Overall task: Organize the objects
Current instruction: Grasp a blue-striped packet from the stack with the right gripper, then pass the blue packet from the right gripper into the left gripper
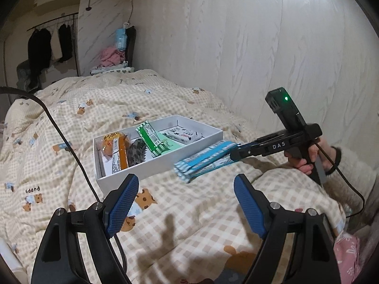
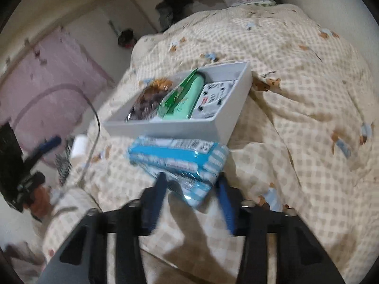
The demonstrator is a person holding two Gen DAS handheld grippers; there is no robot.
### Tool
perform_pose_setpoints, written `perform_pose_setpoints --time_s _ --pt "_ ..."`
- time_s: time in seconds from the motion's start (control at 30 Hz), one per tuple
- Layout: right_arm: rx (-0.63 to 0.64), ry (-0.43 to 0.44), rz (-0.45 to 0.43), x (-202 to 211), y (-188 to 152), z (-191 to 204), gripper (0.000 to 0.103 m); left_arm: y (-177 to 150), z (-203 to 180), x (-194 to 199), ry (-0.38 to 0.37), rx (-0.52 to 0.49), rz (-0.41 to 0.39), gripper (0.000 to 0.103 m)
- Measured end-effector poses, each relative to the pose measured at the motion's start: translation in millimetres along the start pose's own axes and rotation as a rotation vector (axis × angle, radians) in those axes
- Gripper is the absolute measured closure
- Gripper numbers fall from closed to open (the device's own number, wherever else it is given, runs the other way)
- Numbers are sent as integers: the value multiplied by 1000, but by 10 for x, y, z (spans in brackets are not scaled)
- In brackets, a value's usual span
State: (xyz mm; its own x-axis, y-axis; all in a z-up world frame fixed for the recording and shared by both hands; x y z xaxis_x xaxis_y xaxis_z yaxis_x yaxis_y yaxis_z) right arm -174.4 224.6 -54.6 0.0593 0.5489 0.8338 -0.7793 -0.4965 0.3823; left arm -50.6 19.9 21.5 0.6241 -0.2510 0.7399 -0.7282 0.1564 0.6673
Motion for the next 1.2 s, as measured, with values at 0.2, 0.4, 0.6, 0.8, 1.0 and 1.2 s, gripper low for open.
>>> perform_pose_setpoints --time_s 0.2,0.4,0.6,0.8,1.0,1.2 --pt "37 4 40 25 -42 261 87 14 -18 7 1 -4 3 18" --pt "117 105 70 19 -32 791 92 57 35 5 1 26 12 18" --pt "210 126 47 -23 25 1218 95 29 183 -73 -21 117 85 18" --pt "389 86 26 -40 -84 1571 96 -74 611 -336 -264 513 225 18" --pt "433 108 17 -50 -125 1626 96 -209 762 -690 -503 808 295 18" --pt "430 141 11 -18 -145 1616 97 -421 877 -957 -614 1056 323 64"
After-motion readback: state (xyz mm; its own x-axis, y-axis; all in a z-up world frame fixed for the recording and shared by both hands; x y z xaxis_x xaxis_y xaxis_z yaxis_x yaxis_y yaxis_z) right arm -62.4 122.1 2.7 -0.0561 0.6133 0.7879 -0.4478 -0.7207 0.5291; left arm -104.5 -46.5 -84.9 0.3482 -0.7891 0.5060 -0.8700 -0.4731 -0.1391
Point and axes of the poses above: each gripper's, at about its wrist camera, not at the fingertips, and x roughly against the way its jaws point, z to its left, y to its top, the point moved 4 cm from there along -x, roughly the way its jaws point, and after that the axes turned 11 degrees about z, right-handed, at the moved point
